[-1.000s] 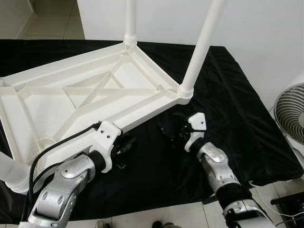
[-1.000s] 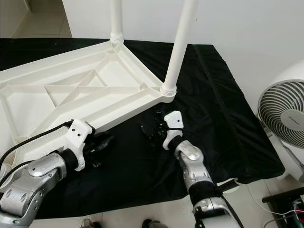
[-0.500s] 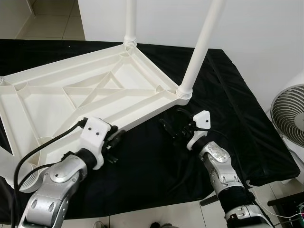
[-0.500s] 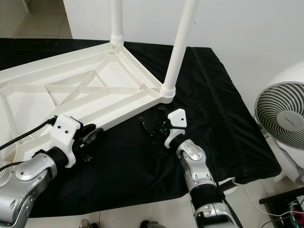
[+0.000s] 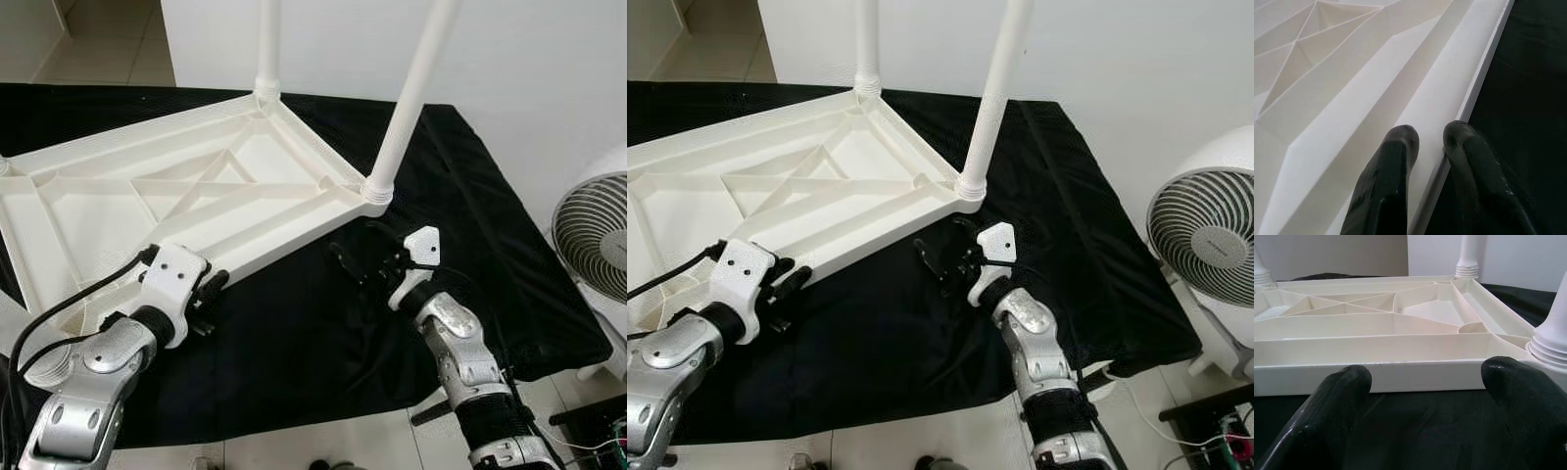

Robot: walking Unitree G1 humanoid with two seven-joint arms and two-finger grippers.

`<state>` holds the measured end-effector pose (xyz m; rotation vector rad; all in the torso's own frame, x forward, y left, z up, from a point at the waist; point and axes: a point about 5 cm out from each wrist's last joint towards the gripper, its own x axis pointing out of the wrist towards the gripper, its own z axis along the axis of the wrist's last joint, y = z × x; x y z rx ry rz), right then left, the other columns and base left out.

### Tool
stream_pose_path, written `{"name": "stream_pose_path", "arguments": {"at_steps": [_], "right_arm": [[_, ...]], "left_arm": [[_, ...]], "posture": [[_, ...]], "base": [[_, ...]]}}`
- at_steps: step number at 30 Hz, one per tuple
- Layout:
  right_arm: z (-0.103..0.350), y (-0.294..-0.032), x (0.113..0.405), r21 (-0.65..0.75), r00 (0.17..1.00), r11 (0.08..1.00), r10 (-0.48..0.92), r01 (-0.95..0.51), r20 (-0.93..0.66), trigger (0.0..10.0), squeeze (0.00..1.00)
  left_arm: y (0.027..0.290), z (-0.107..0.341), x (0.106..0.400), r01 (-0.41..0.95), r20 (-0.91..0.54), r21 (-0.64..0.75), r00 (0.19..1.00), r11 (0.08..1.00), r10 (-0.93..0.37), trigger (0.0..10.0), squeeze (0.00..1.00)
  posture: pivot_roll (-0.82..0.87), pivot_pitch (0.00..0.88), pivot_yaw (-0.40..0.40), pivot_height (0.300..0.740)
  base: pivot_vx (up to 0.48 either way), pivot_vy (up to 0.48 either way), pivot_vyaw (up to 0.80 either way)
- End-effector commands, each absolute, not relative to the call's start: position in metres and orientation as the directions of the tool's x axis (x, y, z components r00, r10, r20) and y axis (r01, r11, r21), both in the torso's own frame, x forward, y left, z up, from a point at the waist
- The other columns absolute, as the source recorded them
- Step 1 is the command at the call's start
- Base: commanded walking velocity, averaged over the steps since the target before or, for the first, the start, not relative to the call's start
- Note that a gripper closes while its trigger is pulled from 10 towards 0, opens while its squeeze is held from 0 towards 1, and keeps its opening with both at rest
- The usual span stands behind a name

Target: Building children table

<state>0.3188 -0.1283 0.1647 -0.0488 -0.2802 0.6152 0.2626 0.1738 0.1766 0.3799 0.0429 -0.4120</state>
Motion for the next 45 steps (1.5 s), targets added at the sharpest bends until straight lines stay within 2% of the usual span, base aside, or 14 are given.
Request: {"name": "stream_pose_path", "arguments": {"at_steps": [1, 5, 11, 19, 28, 29, 30, 31, 32, 33, 42, 43, 44, 45], "right_arm": [[0.163, -0.136, 0.317, -0.117, 0.796, 0.83, 0.557, -0.546, 0.235, 10.0, 0.0], [0.165, -0.141, 0.314, -0.128, 0.796, 0.826, 0.563, -0.549, 0.223, 10.0, 0.0], [0.166, -0.146, 0.313, -0.136, 0.805, 0.833, 0.553, -0.536, 0.215, 10.0, 0.0], [0.167, -0.149, 0.311, -0.137, 0.818, 0.844, 0.537, -0.519, 0.208, 10.0, 0.0], [0.169, -0.151, 0.312, -0.14, 0.827, 0.855, 0.519, -0.5, 0.216, 10.0, 0.0], [0.17, -0.151, 0.311, -0.14, 0.828, 0.856, 0.517, -0.497, 0.217, 10.0, 0.0], [0.17, -0.151, 0.311, -0.14, 0.83, 0.858, 0.513, -0.494, 0.218, 10.0, 0.0], [0.17, -0.151, 0.311, -0.14, 0.83, 0.858, 0.513, -0.494, 0.218, 10.0, 0.0], [0.171, -0.152, 0.311, -0.141, 0.831, 0.86, 0.511, -0.491, 0.219, 10.0, 0.0], [0.171, -0.152, 0.31, -0.142, 0.833, 0.862, 0.506, -0.486, 0.221, 10.0, 0.0], [0.174, -0.154, 0.31, -0.143, 0.839, 0.87, 0.494, -0.473, 0.228, 10.0, 0.0], [0.174, -0.154, 0.311, -0.143, 0.84, 0.87, 0.493, -0.472, 0.229, 10.0, 0.0], [0.174, -0.154, 0.311, -0.143, 0.84, 0.87, 0.492, -0.471, 0.23, 10.0, 0.0], [0.174, -0.153, 0.311, -0.144, 0.84, 0.87, 0.492, -0.471, 0.23, 10.0, 0.0]], "left_arm": [[0.18, 0.164, 0.264, 0.367, -0.17, 0.367, 0.93, 0.855, -0.326, 10.0, 0.0], [0.175, 0.164, 0.263, 0.463, -0.197, 0.358, 0.886, 0.811, -0.419, 10.0, 0.0], [0.177, 0.162, 0.264, 0.5, -0.223, 0.357, 0.866, 0.789, -0.447, 10.0, 0.0], [0.187, 0.155, 0.27, 0.522, -0.284, 0.374, 0.852, 0.767, -0.441, 10.0, 0.0], [0.185, 0.151, 0.28, 0.53, -0.33, 0.44, 0.846, 0.725, -0.418, 10.0, 0.0], [0.183, 0.154, 0.283, 0.53, -0.319, 0.432, 0.847, 0.73, -0.427, 9.1, 0.0], [0.179, 0.156, 0.286, 0.536, -0.306, 0.421, 0.843, 0.731, -0.442, 4.9, 0.0], [0.179, 0.156, 0.286, 0.536, -0.306, 0.421, 0.843, 0.731, -0.442, 4.9, 0.0], [0.176, 0.158, 0.288, 0.538, -0.291, 0.409, 0.842, 0.737, -0.454, 2.7, 0.0], [0.171, 0.16, 0.291, 0.542, -0.277, 0.395, 0.84, 0.742, -0.466, 0.0, 0.0], [0.145, 0.164, 0.302, 0.559, -0.23, 0.38, 0.829, 0.737, -0.51, 0.0, 0.0], [0.14, 0.166, 0.305, 0.562, -0.22, 0.38, 0.826, 0.735, -0.518, 0.4, 0.0], [0.135, 0.167, 0.307, 0.565, -0.212, 0.378, 0.824, 0.734, -0.525, 2.9, 0.0], [0.131, 0.167, 0.307, 0.569, -0.209, 0.376, 0.821, 0.731, -0.532, 3.8, 0.0]], "posture": [[0.07, 0.141, -0.095, 0.74], [0.06, 0.139, -0.091, 0.74], [0.05, 0.139, -0.08, 0.74], [0.04, 0.136, -0.067, 0.74], [0.03, 0.133, -0.051, 0.74], [0.03, 0.132, -0.046, 0.74], [0.02, 0.133, -0.04, 0.74], [0.02, 0.133, -0.04, 0.74], [0.02, 0.132, -0.039, 0.74], [0.02, 0.131, -0.036, 0.74], [0.01, 0.131, -0.032, 0.74], [0.01, 0.131, -0.033, 0.74], [0.01, 0.129, -0.032, 0.74], [0.01, 0.129, -0.032, 0.74]], "base": [[0.0, 0.0, 0.0], [0.0, 0.0, 0.0], [0.0, 0.0, 0.0], [0.0, 0.0, 0.0], [0.0, 0.0, 0.0], [0.0, 0.0, 0.0], [0.0, 0.0, 0.0], [0.0, 0.0, 0.0], [0.0, 0.0, 0.0], [0.0, 0.0, 0.0], [0.0, 0.0, 0.0], [0.0, 0.0, 0.0], [0.0, 0.0, 0.0], [0.0, 0.0, 0.0]]}}
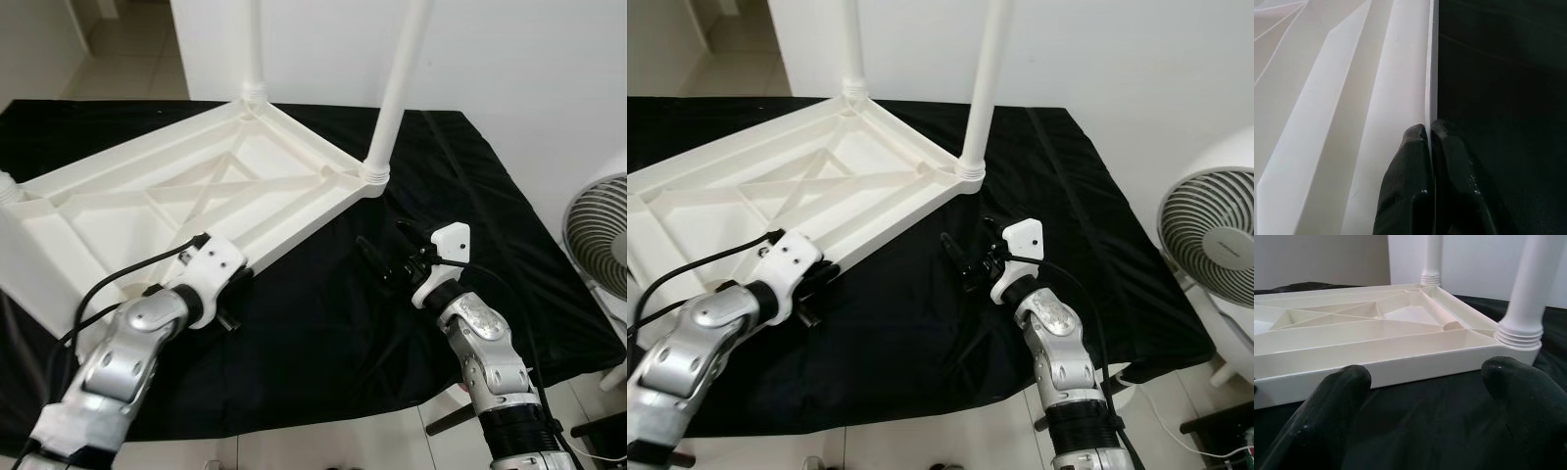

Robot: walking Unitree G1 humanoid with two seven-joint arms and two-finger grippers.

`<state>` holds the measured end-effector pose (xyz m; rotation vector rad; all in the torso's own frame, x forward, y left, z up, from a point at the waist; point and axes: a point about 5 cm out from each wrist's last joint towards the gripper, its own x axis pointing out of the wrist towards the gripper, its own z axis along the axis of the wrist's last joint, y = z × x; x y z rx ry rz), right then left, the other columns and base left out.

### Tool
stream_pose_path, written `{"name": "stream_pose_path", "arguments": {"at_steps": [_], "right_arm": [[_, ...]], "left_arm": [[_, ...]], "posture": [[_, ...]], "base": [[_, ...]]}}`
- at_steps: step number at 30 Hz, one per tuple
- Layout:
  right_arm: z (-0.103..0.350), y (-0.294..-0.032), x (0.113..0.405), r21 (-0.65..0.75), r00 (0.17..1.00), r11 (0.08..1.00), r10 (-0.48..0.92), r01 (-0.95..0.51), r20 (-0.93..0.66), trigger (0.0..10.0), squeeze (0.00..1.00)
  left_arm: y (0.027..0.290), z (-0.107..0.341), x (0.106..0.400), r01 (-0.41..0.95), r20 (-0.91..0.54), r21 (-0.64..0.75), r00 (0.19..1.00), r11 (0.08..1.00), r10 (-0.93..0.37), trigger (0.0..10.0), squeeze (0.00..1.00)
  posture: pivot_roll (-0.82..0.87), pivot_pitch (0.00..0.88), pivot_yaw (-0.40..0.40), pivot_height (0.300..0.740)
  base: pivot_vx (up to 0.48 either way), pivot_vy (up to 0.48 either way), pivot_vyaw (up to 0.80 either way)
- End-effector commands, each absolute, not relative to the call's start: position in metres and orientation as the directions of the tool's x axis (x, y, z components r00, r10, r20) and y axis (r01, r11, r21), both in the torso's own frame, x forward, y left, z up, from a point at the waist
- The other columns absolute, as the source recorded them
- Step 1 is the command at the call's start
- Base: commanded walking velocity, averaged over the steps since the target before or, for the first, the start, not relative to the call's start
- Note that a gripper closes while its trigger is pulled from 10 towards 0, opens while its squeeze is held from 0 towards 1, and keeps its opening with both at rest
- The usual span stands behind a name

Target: Building children table

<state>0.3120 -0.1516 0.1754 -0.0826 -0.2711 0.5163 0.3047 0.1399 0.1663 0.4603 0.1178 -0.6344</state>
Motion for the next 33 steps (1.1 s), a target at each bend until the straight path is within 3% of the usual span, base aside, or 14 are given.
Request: {"name": "stream_pose_path", "arguments": {"at_steps": [1, 2, 7, 8, 15, 16, 31, 33], "right_arm": [[0.174, -0.153, 0.311, -0.144, 0.84, 0.87, 0.492, -0.471, 0.23, 10.0, 0.0], [0.174, -0.154, 0.311, -0.144, 0.84, 0.871, 0.491, -0.47, 0.229, 10.0, 0.0], [0.174, -0.156, 0.31, -0.145, 0.845, 0.874, 0.485, -0.463, 0.224, 10.0, 0.0], [0.174, -0.156, 0.31, -0.145, 0.845, 0.874, 0.485, -0.464, 0.223, 10.0, 0.0], [0.171, -0.151, 0.312, -0.137, 0.842, 0.87, 0.492, -0.473, 0.22, 10.0, 0.0], [0.17, -0.151, 0.312, -0.134, 0.842, 0.87, 0.493, -0.474, 0.219, 10.0, 0.0], [0.161, -0.14, 0.318, -0.099, 0.84, 0.862, 0.506, -0.497, 0.194, 10.0, 0.0], [0.16, -0.134, 0.323, -0.096, 0.827, 0.848, 0.53, -0.521, 0.189, 10.0, 0.0]], "left_arm": [[0.131, 0.167, 0.307, 0.569, -0.209, 0.376, 0.821, 0.731, -0.532, 3.8, 0.0], [0.13, 0.167, 0.307, 0.574, -0.213, 0.376, 0.817, 0.727, -0.535, 10.0, 0.0], [0.13, 0.165, 0.304, 0.593, -0.212, 0.364, 0.804, 0.718, -0.556, 10.0, 0.0], [0.13, 0.167, 0.302, 0.6, -0.199, 0.352, 0.798, 0.718, -0.569, 10.0, 1.0], [0.124, 0.181, 0.283, 0.663, -0.123, 0.326, 0.737, 0.674, -0.665, 10.0, 1.0], [0.124, 0.183, 0.277, 0.675, -0.115, 0.325, 0.723, 0.663, -0.681, 10.0, 0.0], [0.124, 0.182, 0.219, 0.706, -0.09, 0.16, 0.707, 0.69, -0.702, 10.0, 0.0], [0.136, 0.181, 0.2, 0.681, -0.106, 0.099, 0.732, 0.725, -0.673, 10.0, 0.0]], "posture": [[0.01, 0.129, -0.032, 0.74], [0.01, 0.129, -0.032, 0.74], [0.01, 0.13, -0.034, 0.74], [0.02, 0.131, -0.038, 0.74], [0.03, 0.131, -0.041, 0.74], [0.04, 0.131, -0.042, 0.74], [0.12, 0.13, -0.089, 0.74], [0.15, 0.132, -0.112, 0.74]], "base": [[0.0, 0.0, 0.0], [0.0, 0.0, 0.0], [0.0, 0.0, 0.0], [0.0, 0.0, 0.0], [0.0, 0.0, 0.0], [0.0, 0.0, 0.0], [0.0, 0.0, 0.0], [0.0, 0.0, 0.0]]}}
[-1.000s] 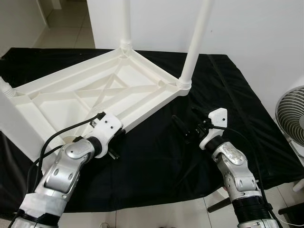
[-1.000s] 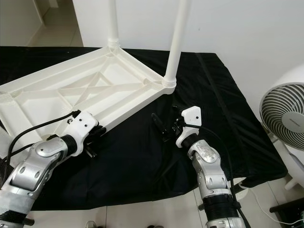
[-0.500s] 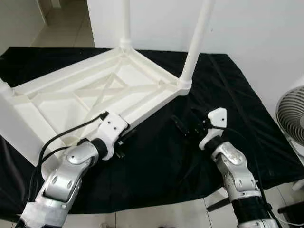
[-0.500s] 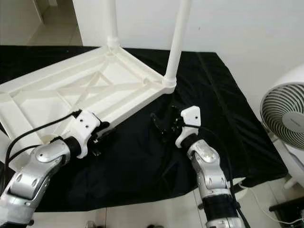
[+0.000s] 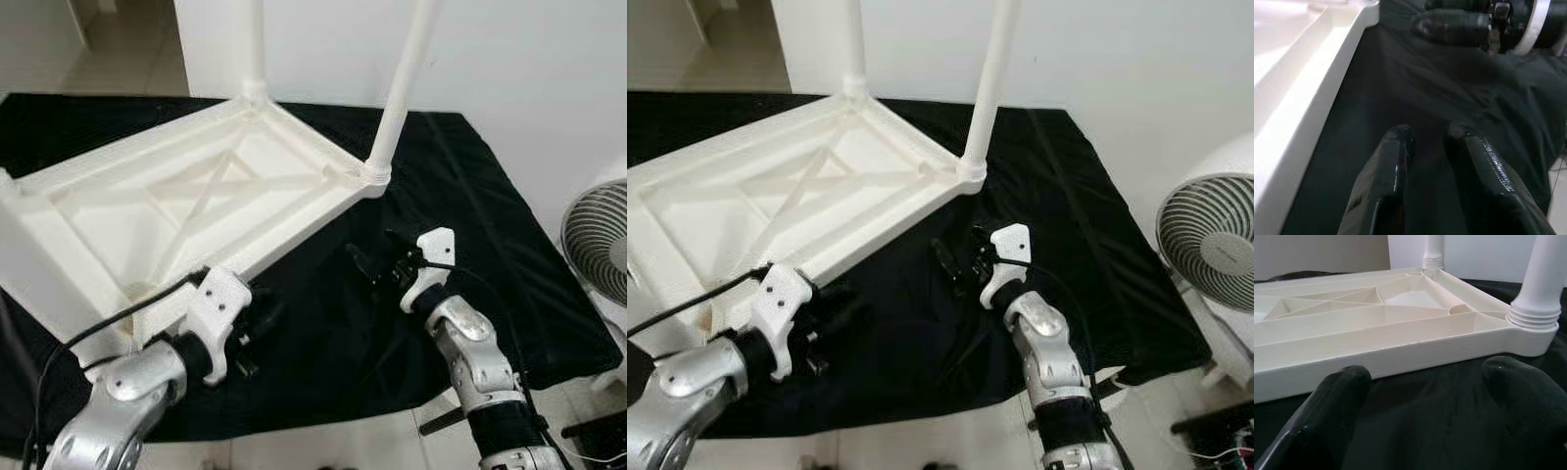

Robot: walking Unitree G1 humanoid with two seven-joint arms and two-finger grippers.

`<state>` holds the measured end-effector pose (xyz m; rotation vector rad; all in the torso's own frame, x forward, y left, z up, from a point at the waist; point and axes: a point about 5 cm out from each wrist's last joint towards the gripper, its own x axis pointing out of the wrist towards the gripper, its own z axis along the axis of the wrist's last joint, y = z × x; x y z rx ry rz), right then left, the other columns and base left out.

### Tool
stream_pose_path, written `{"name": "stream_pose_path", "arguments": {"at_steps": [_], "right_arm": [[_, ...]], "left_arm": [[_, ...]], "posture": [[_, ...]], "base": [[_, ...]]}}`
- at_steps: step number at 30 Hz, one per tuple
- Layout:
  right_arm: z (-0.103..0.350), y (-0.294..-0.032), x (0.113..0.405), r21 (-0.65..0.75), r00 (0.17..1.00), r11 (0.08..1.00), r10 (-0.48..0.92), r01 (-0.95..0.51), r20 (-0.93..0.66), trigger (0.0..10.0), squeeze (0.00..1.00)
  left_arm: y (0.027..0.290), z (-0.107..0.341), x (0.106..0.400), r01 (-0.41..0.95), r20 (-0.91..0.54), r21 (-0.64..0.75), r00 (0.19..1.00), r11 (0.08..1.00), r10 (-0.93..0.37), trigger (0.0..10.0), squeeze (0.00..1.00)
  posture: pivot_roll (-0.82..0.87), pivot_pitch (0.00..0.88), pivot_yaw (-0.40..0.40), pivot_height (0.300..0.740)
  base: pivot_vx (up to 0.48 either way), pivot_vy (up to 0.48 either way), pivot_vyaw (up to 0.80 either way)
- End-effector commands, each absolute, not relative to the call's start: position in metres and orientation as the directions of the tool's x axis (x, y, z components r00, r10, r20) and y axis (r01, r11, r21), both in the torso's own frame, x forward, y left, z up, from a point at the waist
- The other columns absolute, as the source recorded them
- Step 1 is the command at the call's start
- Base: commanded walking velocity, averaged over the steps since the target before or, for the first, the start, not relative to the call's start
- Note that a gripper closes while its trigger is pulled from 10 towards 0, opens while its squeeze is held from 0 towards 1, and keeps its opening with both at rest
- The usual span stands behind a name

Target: Building children table

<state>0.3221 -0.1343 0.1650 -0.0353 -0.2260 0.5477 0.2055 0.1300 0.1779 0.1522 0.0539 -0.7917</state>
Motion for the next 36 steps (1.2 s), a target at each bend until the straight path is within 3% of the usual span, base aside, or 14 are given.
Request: {"name": "stream_pose_path", "arguments": {"at_steps": [1, 7, 13, 18, 31, 36], "right_arm": [[0.16, -0.134, 0.323, -0.096, 0.827, 0.848, 0.53, -0.521, 0.189, 10.0, 0.0], [0.161, -0.131, 0.329, -0.101, 0.816, 0.836, 0.548, -0.539, 0.185, 10.0, 0.0], [0.163, -0.122, 0.338, -0.102, 0.795, 0.816, 0.577, -0.569, 0.188, 10.0, 0.0], [0.164, -0.119, 0.34, -0.102, 0.788, 0.81, 0.585, -0.577, 0.192, 10.0, 0.0], [0.16, -0.105, 0.345, -0.085, 0.766, 0.79, 0.611, -0.608, 0.201, 10.0, 0.0], [0.159, -0.103, 0.346, -0.081, 0.764, 0.789, 0.611, -0.609, 0.206, 10.0, 0.0]], "left_arm": [[0.136, 0.181, 0.2, 0.681, -0.106, 0.099, 0.732, 0.725, -0.673, 10.0, 0.0], [0.155, 0.184, 0.178, 0.672, -0.135, 0.03, 0.736, 0.74, -0.663, 10.0, 0.0], [0.192, 0.184, 0.156, 0.588, -0.222, 0.007, 0.79, 0.809, -0.572, 10.0, 0.0], [0.198, 0.187, 0.145, 0.587, -0.245, -0.003, 0.784, 0.81, -0.57, 10.0, 0.0], [0.247, 0.202, 0.122, 0.5, -0.428, 0.117, 0.805, 0.858, -0.411, 10.0, 0.0], [0.276, 0.204, 0.123, 0.413, -0.509, 0.217, 0.821, 0.884, -0.259, 10.0, 0.0]], "posture": [[0.15, 0.132, -0.112, 0.74], [0.18, 0.134, -0.129, 0.74], [0.23, 0.137, -0.157, 0.74], [0.25, 0.137, -0.159, 0.74], [0.3, 0.144, -0.154, 0.74], [0.31, 0.141, -0.149, 0.74]], "base": [[0.0, 0.0, 0.0], [0.0, 0.0, 0.0], [0.0, 0.0, 0.0], [0.0, 0.0, 0.0], [0.0, 0.0, 0.0], [0.0, 0.0, 0.0]]}}
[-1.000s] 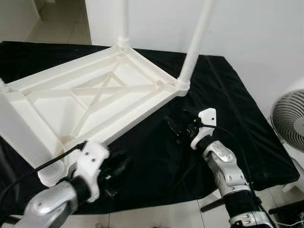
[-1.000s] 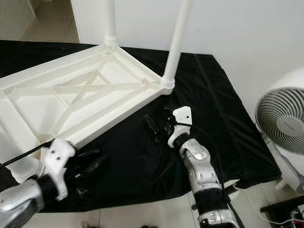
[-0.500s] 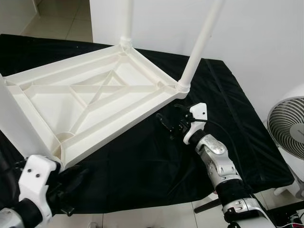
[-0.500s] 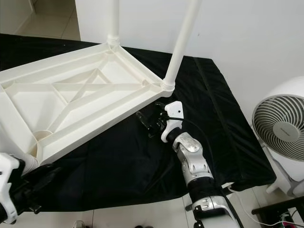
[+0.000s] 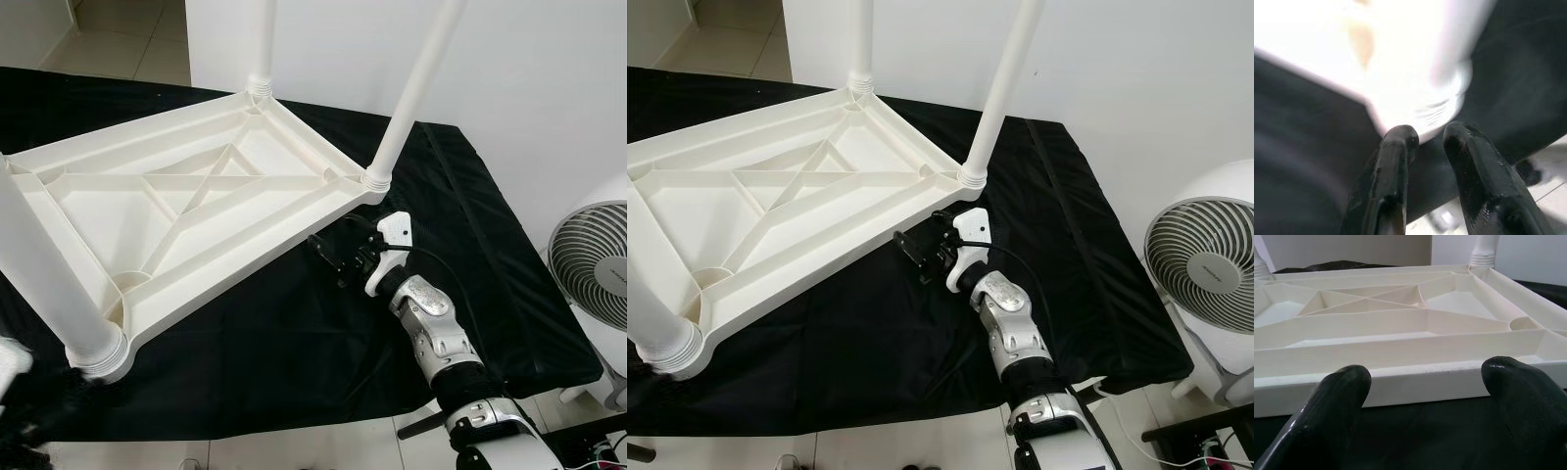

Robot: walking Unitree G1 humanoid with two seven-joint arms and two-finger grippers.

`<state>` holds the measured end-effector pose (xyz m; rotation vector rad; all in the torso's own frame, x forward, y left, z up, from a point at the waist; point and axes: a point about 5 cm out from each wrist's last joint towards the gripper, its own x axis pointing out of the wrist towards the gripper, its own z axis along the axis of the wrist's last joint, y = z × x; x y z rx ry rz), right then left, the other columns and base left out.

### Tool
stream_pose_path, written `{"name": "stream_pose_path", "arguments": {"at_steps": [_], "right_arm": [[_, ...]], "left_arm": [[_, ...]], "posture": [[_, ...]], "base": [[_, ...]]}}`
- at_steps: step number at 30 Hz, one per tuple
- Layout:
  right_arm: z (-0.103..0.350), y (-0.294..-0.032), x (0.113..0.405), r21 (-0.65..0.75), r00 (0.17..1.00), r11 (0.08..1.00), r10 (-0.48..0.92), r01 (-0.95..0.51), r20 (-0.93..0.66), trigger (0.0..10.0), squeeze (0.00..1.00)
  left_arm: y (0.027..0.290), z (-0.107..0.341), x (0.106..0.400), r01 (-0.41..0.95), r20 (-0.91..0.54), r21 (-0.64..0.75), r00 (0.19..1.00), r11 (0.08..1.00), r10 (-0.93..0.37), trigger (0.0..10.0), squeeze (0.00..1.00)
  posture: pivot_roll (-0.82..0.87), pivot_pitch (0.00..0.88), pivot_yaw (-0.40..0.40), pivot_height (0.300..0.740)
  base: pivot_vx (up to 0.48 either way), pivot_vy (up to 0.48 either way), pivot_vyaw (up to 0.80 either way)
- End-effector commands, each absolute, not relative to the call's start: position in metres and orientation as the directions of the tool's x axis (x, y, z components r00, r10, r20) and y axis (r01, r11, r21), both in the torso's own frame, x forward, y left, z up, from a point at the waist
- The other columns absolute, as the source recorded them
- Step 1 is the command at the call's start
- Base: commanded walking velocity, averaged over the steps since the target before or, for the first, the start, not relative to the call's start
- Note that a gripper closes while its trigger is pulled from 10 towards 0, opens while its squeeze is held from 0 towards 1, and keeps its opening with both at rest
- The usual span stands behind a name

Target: Building children table

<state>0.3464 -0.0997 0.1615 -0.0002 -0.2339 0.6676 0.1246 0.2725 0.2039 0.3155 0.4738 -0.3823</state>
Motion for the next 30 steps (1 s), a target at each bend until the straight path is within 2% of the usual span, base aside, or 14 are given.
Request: {"name": "stream_pose_path", "arguments": {"at_steps": [1, 9, 10, 13, 15, 16, 18, 23, 25, 28, 30], "right_arm": [[0.159, -0.102, 0.346, -0.081, 0.764, 0.789, 0.611, -0.609, 0.207, 10.0, 0.0], [0.157, -0.1, 0.345, -0.071, 0.765, 0.791, 0.606, -0.607, 0.218, 10.0, 0.0], [0.157, -0.1, 0.345, -0.071, 0.765, 0.791, 0.606, -0.607, 0.218, 10.0, 0.0], [0.156, -0.097, 0.341, -0.064, 0.762, 0.79, 0.607, -0.61, 0.228, 10.0, 0.0], [0.156, -0.097, 0.341, -0.064, 0.762, 0.79, 0.607, -0.61, 0.228, 10.0, 0.0], [0.155, -0.095, 0.338, -0.058, 0.757, 0.786, 0.61, -0.616, 0.232, 10.0, 0.0], [0.155, -0.095, 0.338, -0.058, 0.757, 0.786, 0.61, -0.616, 0.232, 10.0, 0.0], [0.152, -0.092, 0.329, -0.052, 0.741, 0.767, 0.633, -0.639, 0.226, 10.0, 0.0], [0.152, -0.087, 0.322, -0.058, 0.718, 0.745, 0.658, -0.664, 0.229, 10.0, 0.0], [0.153, -0.086, 0.318, -0.061, 0.703, 0.731, 0.673, -0.68, 0.23, 10.0, 0.0], [0.153, -0.088, 0.309, -0.08, 0.654, 0.679, 0.727, -0.729, 0.21, 10.0, 0.0]], "left_arm": [[0.28, 0.204, 0.123, 0.406, -0.518, 0.237, 0.822, 0.883, -0.238, 10.0, 0.0], [0.302, 0.217, 0.141, 0.24, -0.398, 0.36, 0.913, 0.902, -0.084, 10.0, 0.0], [0.302, 0.217, 0.141, 0.24, -0.398, 0.36, 0.913, 0.902, -0.084, 10.0, 0.0], [0.296, 0.216, 0.164, 0.097, -0.253, 0.353, 0.967, 0.931, -0.005, 10.0, 0.0], [0.296, 0.216, 0.164, 0.097, -0.253, 0.353, 0.967, 0.931, -0.005, 10.0, 0.0], [0.285, 0.214, 0.174, 0.059, -0.187, 0.331, 0.982, 0.942, 0.005, 10.0, 0.0], [0.285, 0.214, 0.174, 0.059, -0.187, 0.331, 0.982, 0.942, 0.005, 10.0, 0.0], [0.257, 0.209, 0.189, 0.081, -0.126, 0.282, 0.991, 0.956, -0.046, 10.0, 0.0], [0.245, 0.207, 0.195, 0.104, -0.106, 0.231, 0.991, 0.967, -0.081, 10.0, 0.0], [0.241, 0.206, 0.198, 0.111, -0.093, 0.212, 0.991, 0.971, -0.093, 10.0, 0.0], [0.234, 0.201, 0.206, 0.119, -0.083, 0.169, 0.991, 0.978, -0.106, 10.0, 0.0]], "posture": [[0.31, 0.14, -0.147, 0.74], [0.31, 0.136, -0.144, 0.74], [0.31, 0.136, -0.144, 0.74], [0.29, 0.129, -0.141, 0.74], [0.29, 0.129, -0.141, 0.74], [0.28, 0.125, -0.141, 0.74], [0.28, 0.125, -0.141, 0.74], [0.26, 0.122, -0.142, 0.74], [0.26, 0.119, -0.142, 0.74], [0.25, 0.12, -0.138, 0.74], [0.23, 0.119, -0.127, 0.74]], "base": [[0.0, 0.0, 0.0], [0.0, 0.0, 0.0], [0.0, 0.0, 0.0], [0.0, 0.0, 0.0], [0.0, 0.0, 0.0], [0.0, 0.0, 0.0], [0.0, 0.0, 0.0], [0.0, 0.0, 0.0], [0.0, 0.0, 0.0], [0.0, 0.0, 0.0], [0.0, 0.0, 0.0]]}}
